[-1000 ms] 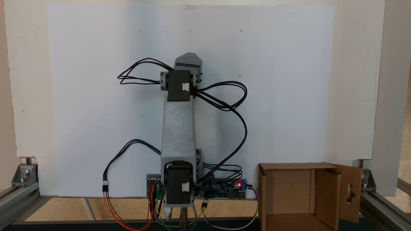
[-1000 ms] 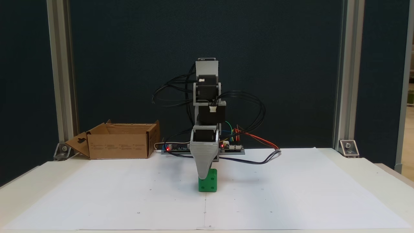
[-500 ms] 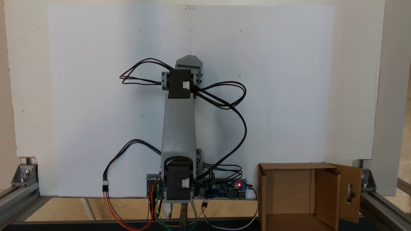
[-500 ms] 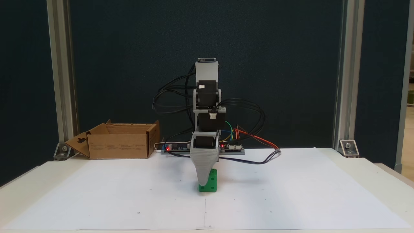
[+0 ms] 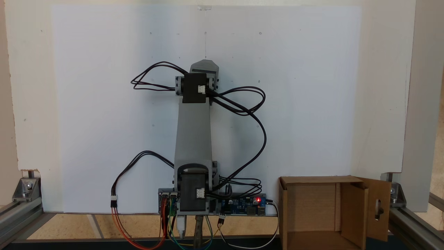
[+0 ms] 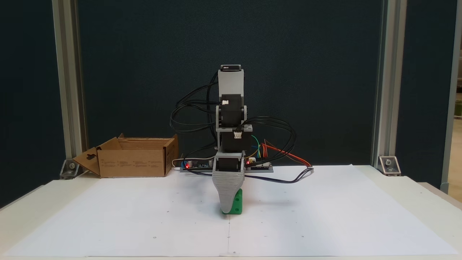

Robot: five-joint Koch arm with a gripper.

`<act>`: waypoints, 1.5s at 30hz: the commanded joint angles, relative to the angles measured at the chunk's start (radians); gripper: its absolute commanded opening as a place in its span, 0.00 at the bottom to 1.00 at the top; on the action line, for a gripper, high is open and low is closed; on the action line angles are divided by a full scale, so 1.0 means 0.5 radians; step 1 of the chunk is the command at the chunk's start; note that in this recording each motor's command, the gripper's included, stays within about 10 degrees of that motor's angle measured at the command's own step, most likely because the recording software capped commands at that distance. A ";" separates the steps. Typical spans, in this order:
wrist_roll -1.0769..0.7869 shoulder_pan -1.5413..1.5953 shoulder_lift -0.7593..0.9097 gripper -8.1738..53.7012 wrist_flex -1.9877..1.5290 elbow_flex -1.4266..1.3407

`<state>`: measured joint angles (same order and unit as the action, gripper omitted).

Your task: Grasp a green dice and put it in the bin.

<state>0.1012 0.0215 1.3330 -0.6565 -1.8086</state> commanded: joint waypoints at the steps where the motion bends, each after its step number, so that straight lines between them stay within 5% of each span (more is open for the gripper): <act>1: 0.092 0.031 0.003 0.83 0.037 0.034; 9: 0.101 0.040 -0.031 0.79 0.110 0.037; 19: 0.156 0.028 -0.031 0.32 0.114 0.034; 36: 0.230 -0.209 0.730 0.32 -0.785 0.914; 45: -0.448 -1.386 0.979 0.32 -0.595 0.994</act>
<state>0.0046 -0.5860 1.7932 -0.9956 -1.4082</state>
